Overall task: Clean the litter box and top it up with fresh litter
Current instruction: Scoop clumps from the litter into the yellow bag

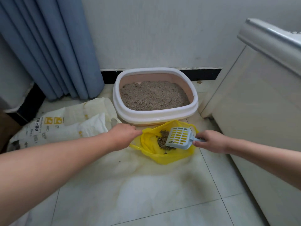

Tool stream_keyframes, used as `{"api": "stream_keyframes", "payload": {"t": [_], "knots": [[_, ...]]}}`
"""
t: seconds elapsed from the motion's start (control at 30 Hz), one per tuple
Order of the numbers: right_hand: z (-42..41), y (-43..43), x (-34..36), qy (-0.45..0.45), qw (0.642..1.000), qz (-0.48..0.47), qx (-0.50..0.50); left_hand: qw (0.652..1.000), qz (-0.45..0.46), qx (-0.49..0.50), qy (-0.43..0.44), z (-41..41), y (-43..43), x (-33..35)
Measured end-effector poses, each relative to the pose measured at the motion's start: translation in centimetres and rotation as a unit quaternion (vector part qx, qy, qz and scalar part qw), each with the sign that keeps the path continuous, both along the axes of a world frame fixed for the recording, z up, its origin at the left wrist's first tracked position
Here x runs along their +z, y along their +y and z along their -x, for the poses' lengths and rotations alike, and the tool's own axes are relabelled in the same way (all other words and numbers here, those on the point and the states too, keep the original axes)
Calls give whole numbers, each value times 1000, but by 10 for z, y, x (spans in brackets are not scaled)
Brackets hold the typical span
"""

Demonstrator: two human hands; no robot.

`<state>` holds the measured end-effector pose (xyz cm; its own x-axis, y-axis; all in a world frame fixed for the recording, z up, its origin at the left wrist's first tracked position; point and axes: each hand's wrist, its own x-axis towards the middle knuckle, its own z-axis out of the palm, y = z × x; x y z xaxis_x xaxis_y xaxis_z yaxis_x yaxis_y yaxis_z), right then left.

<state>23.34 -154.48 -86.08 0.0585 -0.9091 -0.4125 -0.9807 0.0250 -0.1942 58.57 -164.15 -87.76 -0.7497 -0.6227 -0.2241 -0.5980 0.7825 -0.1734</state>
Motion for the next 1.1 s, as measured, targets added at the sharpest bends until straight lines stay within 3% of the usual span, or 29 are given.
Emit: {"api": "stream_keyframes", "payload": {"t": [0.1, 0.23, 0.3, 0.4, 0.63, 0.9, 1.1], "knots": [[-1, 0, 1, -11, 999, 29, -9, 999, 18, 20, 22, 5, 0, 8], [8, -1, 0, -68, 994, 71, -43, 965, 67, 105, 232, 8, -7, 20], [16, 0, -3, -78, 992, 76, -62, 947, 80, 117, 288, 8, -13, 22], [29, 5, -11, -80, 988, 83, -104, 949, 78, 98, 288, 7, -18, 17], [58, 17, -38, -89, 957, 125, -244, 963, 110, -84, 233, 19, -6, -7], [75, -5, -80, -127, 925, 102, -344, 962, 82, -75, 250, 37, -13, -29], [80, -38, -112, -79, 937, 75, -331, 959, 86, -77, 260, 49, -8, -42]]}}
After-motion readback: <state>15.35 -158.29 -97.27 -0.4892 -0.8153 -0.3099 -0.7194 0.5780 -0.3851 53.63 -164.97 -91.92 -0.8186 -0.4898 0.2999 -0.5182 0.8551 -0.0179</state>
